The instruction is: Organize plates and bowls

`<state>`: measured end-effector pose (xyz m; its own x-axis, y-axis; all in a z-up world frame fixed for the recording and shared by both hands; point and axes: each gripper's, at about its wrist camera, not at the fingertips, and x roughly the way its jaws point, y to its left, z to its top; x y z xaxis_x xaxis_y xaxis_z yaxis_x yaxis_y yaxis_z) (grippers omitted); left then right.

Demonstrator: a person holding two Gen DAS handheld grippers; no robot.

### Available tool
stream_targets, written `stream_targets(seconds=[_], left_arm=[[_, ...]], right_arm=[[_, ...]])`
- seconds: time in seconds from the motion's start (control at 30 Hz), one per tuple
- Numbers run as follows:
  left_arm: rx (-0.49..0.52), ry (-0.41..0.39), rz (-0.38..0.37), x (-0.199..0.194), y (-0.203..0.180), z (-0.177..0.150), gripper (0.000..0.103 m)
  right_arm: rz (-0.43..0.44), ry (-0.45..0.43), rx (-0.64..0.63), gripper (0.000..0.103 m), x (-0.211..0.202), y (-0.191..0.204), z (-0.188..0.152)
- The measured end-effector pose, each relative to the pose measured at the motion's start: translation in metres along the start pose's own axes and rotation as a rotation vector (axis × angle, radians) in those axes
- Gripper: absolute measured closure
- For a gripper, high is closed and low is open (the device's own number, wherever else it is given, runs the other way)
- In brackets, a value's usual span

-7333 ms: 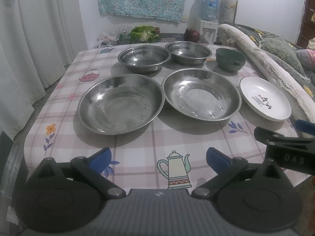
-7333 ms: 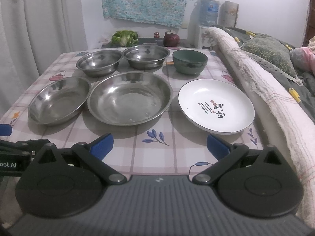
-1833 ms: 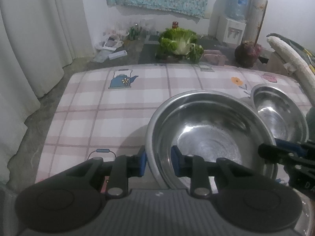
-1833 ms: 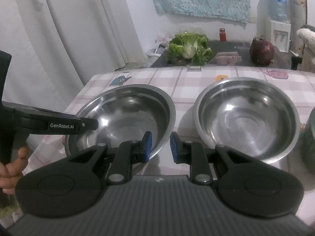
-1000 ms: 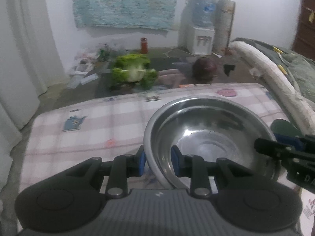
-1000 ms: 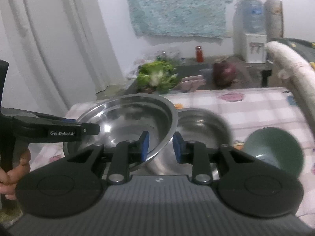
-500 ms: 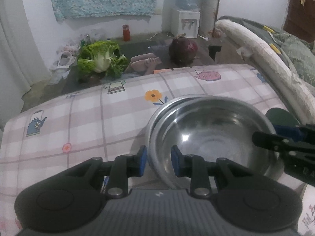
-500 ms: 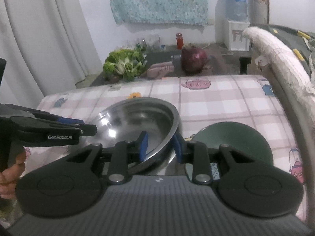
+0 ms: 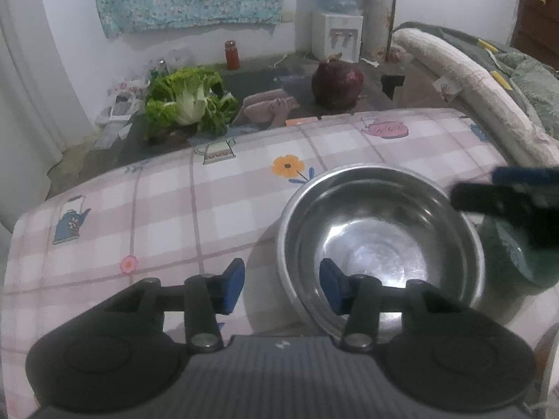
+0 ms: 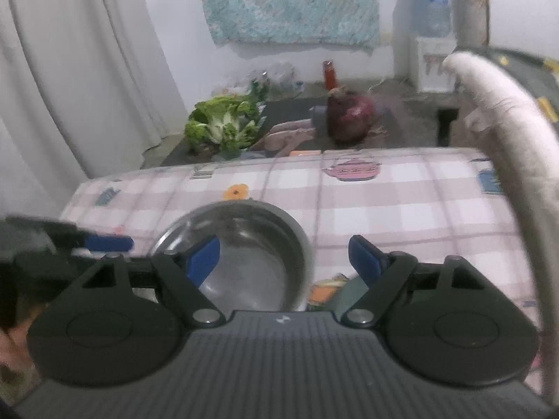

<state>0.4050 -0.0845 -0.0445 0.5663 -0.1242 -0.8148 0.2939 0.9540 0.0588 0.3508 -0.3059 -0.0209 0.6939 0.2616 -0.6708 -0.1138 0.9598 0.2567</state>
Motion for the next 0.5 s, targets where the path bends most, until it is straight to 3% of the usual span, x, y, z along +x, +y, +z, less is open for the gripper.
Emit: stream_targets(seconds=[0.03, 0.1, 0.17, 0.27, 0.3, 0.5], left_arm=[[-0.001, 0.003, 0.008, 0.004, -0.001, 0.000, 0.055], [-0.010, 0.012, 0.028, 0.012, 0.000, -0.001, 0.067], [-0.022, 0.016, 0.020, 0.016, 0.002, -0.004, 0.069], [-0.025, 0.013, 0.017, 0.014, 0.004, -0.006, 0.071], [-0.017, 0.016, 0.027, 0.014, 0.005, -0.007, 0.072], [0.001, 0.042, 0.058, 0.003, 0.019, -0.021, 0.073]], right_arm=[[0.006, 0.007, 0.009, 0.022, 0.007, -0.001, 0.004], [0.016, 0.036, 0.020, 0.023, 0.024, -0.003, 0.013], [0.029, 0.065, 0.028, 0.025, 0.040, -0.002, 0.019], [0.042, 0.129, 0.047, 0.046, 0.058, -0.003, 0.020], [0.051, 0.155, 0.057, 0.049, 0.062, -0.003, 0.018], [0.120, 0.192, 0.030, 0.050, 0.054, 0.015, 0.001]])
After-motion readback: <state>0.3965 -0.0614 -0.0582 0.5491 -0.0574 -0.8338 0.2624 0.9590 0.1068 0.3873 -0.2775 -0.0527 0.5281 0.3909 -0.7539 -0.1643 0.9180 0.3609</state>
